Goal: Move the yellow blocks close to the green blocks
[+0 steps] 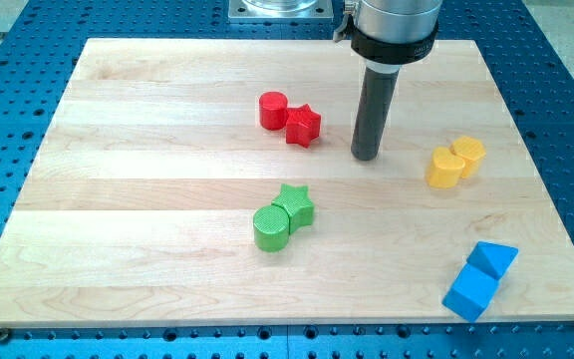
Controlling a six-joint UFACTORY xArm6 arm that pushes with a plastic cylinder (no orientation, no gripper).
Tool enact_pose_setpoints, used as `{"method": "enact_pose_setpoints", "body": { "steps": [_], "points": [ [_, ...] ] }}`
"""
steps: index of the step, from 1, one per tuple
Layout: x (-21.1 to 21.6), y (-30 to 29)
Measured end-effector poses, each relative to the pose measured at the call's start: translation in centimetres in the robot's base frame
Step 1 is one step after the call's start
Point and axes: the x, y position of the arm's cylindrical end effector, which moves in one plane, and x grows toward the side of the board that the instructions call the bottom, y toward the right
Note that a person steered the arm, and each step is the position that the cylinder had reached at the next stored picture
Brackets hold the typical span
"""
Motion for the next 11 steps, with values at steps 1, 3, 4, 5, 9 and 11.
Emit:
{"method": "enact_pose_setpoints", "body": {
  "steps": [1,3,4,5,9,11],
  "points": [
    [-0.2,0.0],
    [-0.2,0.0],
    [-0.3,0.0],
    [-0.6,0.0],
    [-9.2,13.4],
    [-8.8,19.9]
  ]
}}
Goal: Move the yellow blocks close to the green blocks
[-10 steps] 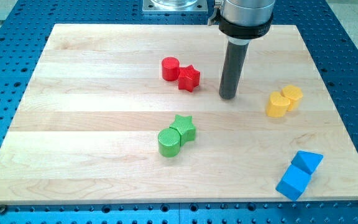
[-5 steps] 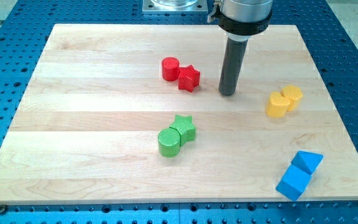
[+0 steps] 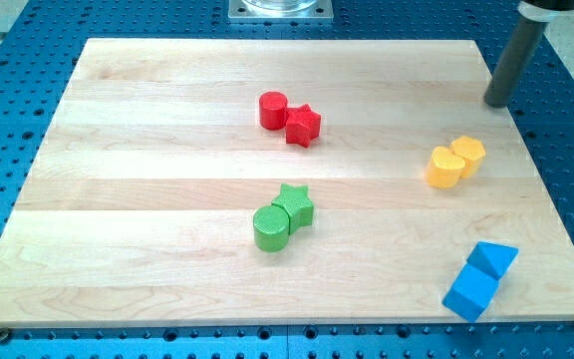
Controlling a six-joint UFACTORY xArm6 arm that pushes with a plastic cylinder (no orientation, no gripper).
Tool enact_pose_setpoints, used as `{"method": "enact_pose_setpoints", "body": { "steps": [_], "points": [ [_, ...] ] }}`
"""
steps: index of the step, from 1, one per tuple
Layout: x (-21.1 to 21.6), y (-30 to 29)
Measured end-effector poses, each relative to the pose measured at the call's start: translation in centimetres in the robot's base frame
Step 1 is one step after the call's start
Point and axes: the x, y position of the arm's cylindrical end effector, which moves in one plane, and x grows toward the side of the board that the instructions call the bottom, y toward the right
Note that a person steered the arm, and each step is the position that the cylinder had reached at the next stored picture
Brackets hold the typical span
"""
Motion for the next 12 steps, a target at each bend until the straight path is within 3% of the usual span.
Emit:
{"method": "enact_pose_setpoints", "body": {
  "steps": [2,4,5,6,7,9,10,11,12],
  "points": [
    [6.9,-8.1],
    [6.9,-2.8],
    [8.8,-5.9],
    [14.3,-14.3],
    [15.5,-16.7],
    [11.2,-10.7],
    [14.6,-11.1],
    [21.0,-15.9],
    [21.9,-16.7]
  ]
}}
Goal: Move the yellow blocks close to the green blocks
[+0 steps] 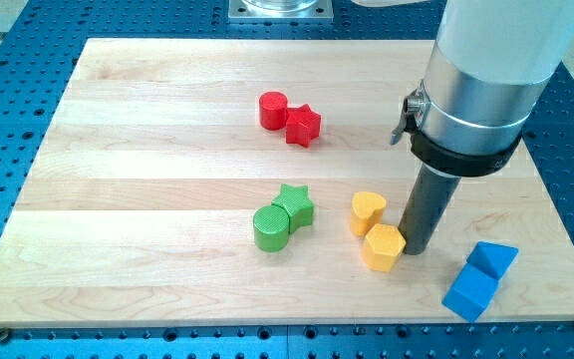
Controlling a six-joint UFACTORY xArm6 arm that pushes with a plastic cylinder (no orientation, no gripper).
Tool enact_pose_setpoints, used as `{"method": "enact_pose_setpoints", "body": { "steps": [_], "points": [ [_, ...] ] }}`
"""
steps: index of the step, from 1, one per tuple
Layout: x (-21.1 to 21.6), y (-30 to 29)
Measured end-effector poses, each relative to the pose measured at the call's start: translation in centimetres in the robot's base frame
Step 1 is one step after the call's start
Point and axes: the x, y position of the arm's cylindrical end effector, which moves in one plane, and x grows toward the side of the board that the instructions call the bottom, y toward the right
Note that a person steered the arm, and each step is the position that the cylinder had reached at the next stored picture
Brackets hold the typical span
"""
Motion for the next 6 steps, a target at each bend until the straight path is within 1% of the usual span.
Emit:
{"method": "enact_pose_setpoints", "body": {
  "steps": [1,2,3,4,5,6],
  "points": [
    [0.0,0.0],
    [0.6,-3.8],
    [0.4,-3.9],
    [-2.1,1.6],
    [-3.4,5.2],
    [-4.3,2.3]
  ]
}}
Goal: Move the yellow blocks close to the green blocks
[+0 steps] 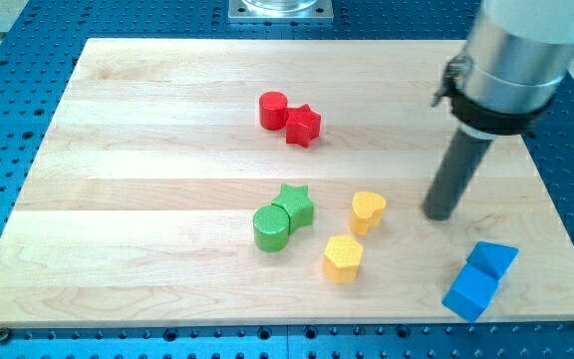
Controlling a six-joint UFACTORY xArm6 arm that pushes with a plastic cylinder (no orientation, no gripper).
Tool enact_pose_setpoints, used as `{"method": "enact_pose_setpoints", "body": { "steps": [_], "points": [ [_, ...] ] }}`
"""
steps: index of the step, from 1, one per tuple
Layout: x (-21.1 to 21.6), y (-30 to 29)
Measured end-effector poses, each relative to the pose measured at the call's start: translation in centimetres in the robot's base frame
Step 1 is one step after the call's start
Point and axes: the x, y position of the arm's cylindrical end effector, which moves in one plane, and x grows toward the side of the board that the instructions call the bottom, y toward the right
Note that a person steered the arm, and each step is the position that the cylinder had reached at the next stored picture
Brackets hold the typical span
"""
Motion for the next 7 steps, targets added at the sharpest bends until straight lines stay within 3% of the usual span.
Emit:
{"method": "enact_pose_setpoints", "body": {
  "steps": [4,5,6,7],
  "points": [
    [0.5,-6.9],
    [1.3,-5.5],
    [5.4,-2.3],
    [8.7,-4.4]
  ]
}}
